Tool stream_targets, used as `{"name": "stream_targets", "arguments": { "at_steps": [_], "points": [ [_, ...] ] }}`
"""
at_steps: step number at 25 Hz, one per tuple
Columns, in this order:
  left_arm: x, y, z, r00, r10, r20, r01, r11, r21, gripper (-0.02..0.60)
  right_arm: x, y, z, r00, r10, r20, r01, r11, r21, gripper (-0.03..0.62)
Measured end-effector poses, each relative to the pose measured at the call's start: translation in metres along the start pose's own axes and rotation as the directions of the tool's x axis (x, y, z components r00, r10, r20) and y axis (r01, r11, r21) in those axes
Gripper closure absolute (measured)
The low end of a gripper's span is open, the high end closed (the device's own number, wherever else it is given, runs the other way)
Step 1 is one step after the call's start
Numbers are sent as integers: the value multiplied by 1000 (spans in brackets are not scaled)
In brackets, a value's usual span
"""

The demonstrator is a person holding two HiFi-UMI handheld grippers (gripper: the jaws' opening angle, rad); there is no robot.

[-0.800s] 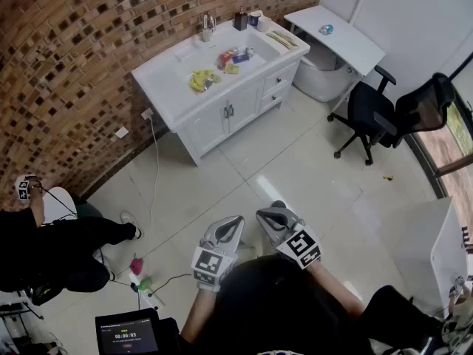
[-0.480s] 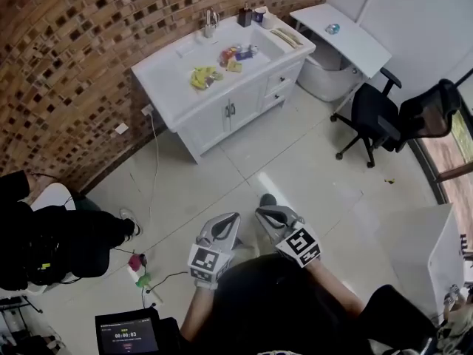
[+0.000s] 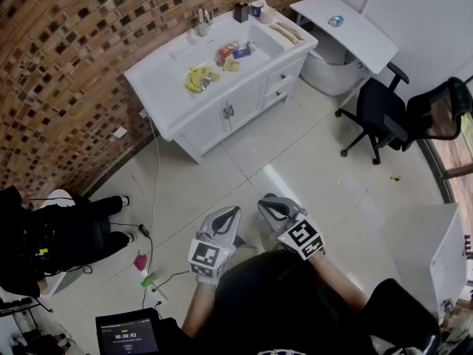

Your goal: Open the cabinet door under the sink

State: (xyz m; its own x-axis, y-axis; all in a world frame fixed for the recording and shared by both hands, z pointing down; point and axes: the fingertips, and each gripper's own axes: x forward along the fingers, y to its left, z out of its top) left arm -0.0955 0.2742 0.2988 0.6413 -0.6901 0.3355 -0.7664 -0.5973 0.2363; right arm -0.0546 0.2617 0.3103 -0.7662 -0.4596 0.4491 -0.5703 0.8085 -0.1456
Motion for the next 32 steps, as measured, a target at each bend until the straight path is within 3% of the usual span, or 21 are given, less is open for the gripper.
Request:
{"name": "stream_targets", "arguments": {
  "at_steps": [8,17,26,32],
  "points": [
    [55,17,34,1000,-9,-11,9,1000,-7,566,21,-67,25,999,39,22,-39,999,15,605],
    [124,25,66,1000,14,-13,-15,999,-36,566,24,-141,17,995,94,-24,-93,994,56,605],
    [172,-15,65,999,-31,12,33,988,-148,566,13,-200,-5,991,105,-78,-97,990,106,605],
    [174,5,43,1000,-25,-15,22,983,-184,566,35,-223,-16,993,66,-93,-47,980,195,605]
  ]
}}
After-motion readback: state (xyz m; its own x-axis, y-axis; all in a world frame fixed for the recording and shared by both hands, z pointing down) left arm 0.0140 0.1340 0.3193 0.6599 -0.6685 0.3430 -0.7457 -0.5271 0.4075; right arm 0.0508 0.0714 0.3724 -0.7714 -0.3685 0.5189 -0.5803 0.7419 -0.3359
